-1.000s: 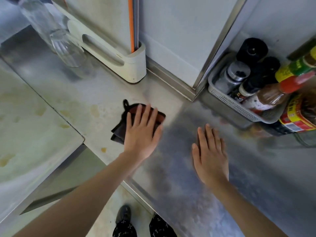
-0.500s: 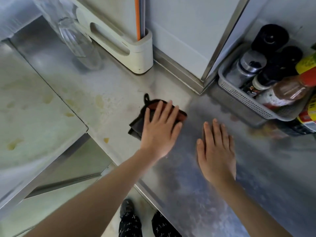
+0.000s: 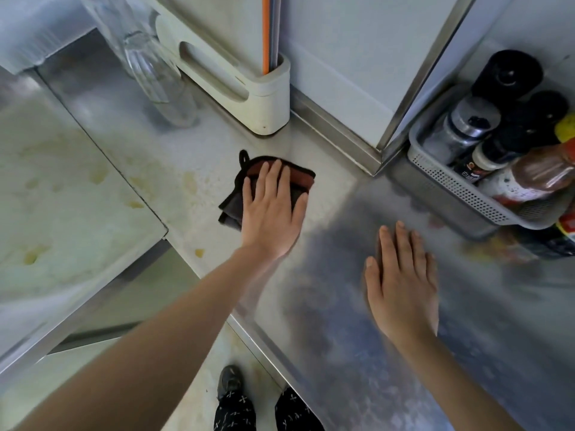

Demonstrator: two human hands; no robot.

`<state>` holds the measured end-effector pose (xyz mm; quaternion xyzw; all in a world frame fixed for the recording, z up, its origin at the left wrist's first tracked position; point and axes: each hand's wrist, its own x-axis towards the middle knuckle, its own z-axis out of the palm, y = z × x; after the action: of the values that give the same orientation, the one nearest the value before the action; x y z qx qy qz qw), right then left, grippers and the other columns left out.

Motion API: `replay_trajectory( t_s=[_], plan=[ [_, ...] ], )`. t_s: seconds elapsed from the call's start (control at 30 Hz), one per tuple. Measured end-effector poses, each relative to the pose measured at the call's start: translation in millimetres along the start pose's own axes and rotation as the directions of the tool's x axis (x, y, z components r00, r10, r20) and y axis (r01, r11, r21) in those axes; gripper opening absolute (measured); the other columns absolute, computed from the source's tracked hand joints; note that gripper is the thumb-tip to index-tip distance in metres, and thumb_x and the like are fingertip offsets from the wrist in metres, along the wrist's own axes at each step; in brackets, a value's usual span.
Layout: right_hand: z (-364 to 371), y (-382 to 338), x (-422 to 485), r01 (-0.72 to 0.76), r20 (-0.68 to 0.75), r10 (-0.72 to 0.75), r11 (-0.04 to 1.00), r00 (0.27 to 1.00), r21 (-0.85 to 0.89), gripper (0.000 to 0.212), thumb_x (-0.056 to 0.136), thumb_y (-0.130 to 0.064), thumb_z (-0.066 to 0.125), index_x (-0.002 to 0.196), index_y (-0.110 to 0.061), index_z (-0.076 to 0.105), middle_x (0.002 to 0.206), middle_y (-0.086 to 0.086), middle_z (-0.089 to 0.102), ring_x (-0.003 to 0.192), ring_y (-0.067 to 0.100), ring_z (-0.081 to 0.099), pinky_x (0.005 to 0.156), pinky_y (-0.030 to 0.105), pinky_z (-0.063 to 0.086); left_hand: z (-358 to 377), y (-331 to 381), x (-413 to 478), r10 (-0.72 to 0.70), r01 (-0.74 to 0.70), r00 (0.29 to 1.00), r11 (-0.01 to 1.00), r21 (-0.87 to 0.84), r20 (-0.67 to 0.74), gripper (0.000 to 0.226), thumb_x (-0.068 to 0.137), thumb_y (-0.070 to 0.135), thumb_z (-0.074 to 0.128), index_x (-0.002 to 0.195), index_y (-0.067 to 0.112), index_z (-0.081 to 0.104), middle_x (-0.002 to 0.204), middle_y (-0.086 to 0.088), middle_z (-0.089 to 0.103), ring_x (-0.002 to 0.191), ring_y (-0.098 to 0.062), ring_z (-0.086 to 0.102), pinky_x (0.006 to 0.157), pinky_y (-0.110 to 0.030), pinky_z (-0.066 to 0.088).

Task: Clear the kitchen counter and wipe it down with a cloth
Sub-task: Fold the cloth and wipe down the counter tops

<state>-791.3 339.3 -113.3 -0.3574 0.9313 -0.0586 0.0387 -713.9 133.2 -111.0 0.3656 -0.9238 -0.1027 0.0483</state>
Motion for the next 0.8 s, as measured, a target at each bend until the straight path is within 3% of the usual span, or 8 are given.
replay_trajectory(
  t_s=[0.23,0.37,0.43,0.53,0.63,0.7,0.8],
  plan=[
    [-1.8,0.0,0.2,0.0,0.028,0.0,1.0,1.0,-0.004,0.055,0.095,-0.038,0.021,0.144,-0.013,0.031,0.151,0.014,0.029,0.139,0.034,0.027,0.108,0.05,0.026,-10.3,-27.8,-75.2,0.243,-0.249,0.966,0.966,0.066,0.088,0.055,0.094,0.048,0.025,0.141,0.024,0.037,0.148,0.004,0.037,0.138,-0.018,0.029,0.111,-0.049,0.011],
    [-0.2,-0.1,0.8,0.004,0.032,-0.004,1.0,0.999,-0.017,0.056,0.095,-0.038,0.021,0.143,-0.012,0.033,0.151,0.014,0.03,0.138,0.034,0.027,0.107,0.051,0.028,-19.5,-56.0,-28.4,-0.08,0.074,0.995,0.994,0.081,0.067,0.057,0.093,0.052,0.018,0.145,0.03,0.025,0.154,0.008,0.021,0.143,-0.017,0.014,0.111,-0.053,0.003],
    [0.4,0.4,1.5,0.009,0.026,-0.009,1.0,1.0,-0.008,0.056,0.095,-0.038,0.022,0.142,-0.011,0.034,0.15,0.015,0.032,0.138,0.035,0.028,0.107,0.05,0.028,-18.8,-54.6,-23.3,-0.171,0.166,0.983,0.983,0.074,0.063,0.059,0.093,0.052,0.015,0.147,0.029,0.018,0.156,0.008,0.014,0.144,-0.017,0.005,0.111,-0.054,-0.002],
    [0.0,1.3,0.6,0.0,-0.012,0.001,0.999,1.0,0.037,0.055,0.093,-0.038,0.026,0.138,-0.009,0.04,0.147,0.016,0.037,0.135,0.036,0.033,0.104,0.052,0.031,-16.2,-38.8,-57.5,-0.108,0.105,0.992,0.993,0.054,0.068,0.058,0.094,0.051,0.017,0.147,0.028,0.018,0.156,0.007,0.013,0.144,-0.018,0.004,0.111,-0.053,-0.005],
    [-5.6,-16.8,6.4,0.0,-0.06,0.01,0.988,0.998,0.156,0.055,0.092,-0.038,0.028,0.134,-0.008,0.047,0.147,0.015,0.037,0.134,0.038,0.032,0.104,0.054,0.027,-13.8,-36.5,-95.6,0.031,-0.043,0.994,0.993,0.108,0.108,0.056,0.095,0.051,0.021,0.146,0.028,0.025,0.154,0.007,0.022,0.143,-0.018,0.012,0.112,-0.054,0.004],
    [-9.2,-42.9,18.2,0.128,-0.082,-0.115,0.975,0.99,0.181,0.051,0.093,-0.036,0.03,0.134,-0.01,0.046,0.148,0.014,0.035,0.135,0.036,0.03,0.106,0.054,0.026,-14.3,-50.9,-90.1,0.05,-0.063,0.992,0.991,0.122,0.112,0.055,0.095,0.051,0.023,0.145,0.03,0.027,0.153,0.009,0.025,0.143,-0.017,0.015,0.112,-0.055,0.008],
    [-4.7,-85.6,50.6,0.347,-0.068,-0.34,0.928,0.938,0.138,0.047,0.093,-0.032,0.032,0.134,-0.014,0.045,0.148,0.012,0.035,0.135,0.034,0.032,0.106,0.055,0.028,-23.8,-84.2,-54.2,-0.107,0.099,0.992,0.989,0.111,0.068,0.059,0.092,0.055,0.015,0.146,0.031,0.023,0.154,0.009,0.021,0.143,-0.018,0.012,0.112,-0.054,0.003]
  ],
)
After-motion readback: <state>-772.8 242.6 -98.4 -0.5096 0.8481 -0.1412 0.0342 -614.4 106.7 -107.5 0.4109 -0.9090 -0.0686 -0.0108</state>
